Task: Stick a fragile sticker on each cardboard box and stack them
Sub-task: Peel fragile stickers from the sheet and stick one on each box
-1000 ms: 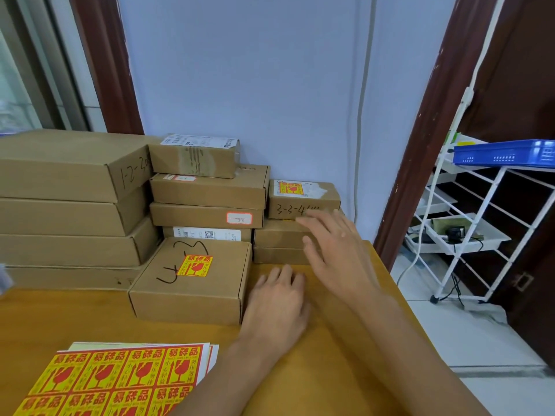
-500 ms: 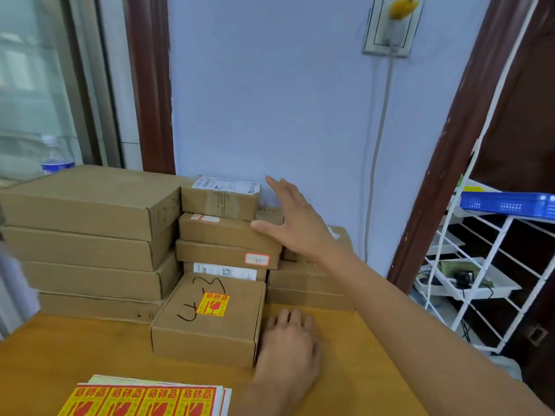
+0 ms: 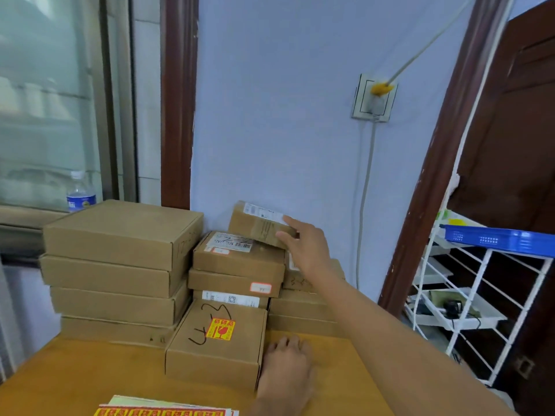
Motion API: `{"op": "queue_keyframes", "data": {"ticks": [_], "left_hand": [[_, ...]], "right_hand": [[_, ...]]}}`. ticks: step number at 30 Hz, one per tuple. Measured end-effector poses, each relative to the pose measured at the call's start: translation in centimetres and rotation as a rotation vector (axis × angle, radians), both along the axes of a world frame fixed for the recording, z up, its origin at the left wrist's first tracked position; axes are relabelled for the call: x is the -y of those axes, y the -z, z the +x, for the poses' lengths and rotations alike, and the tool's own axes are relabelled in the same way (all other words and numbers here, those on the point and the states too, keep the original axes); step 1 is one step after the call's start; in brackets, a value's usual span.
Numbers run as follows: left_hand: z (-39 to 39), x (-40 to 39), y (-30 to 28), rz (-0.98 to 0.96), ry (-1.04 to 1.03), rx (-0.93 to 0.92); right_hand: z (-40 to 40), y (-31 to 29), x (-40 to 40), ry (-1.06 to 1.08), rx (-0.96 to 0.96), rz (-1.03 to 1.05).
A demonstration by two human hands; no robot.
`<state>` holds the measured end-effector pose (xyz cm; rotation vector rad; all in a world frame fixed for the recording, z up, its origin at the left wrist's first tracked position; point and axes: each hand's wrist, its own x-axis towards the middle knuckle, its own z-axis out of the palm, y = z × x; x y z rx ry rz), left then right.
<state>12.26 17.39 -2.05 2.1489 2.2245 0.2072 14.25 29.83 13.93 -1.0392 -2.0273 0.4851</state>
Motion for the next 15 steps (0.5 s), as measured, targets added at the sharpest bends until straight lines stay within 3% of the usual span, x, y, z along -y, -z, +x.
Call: {"op": "queue_keyframes", "data": {"ticks": [4,8,12,15], "left_hand": [[0.6,0.6,-1.6,-0.084,0.014,-0.046],[0.4,4.1,-5.4,-0.207,0.172,-0.074],[-2.3,12.5,-7.0,0.0,0.23,-0.005],[-6.6,19.5,-5.5,0.11,0.157,0.007]], "right_hand": [[6.9,-1.1,3.3,0.0,0.013,0.012],[14.1,-0.1,9.1,-0.003,-0.044,-0.006],[19.9,4.2,16.8,-0.005,-0.061,-0.068],[22.1,9.4,21.3,0.009,0.004,-0.101]]}}
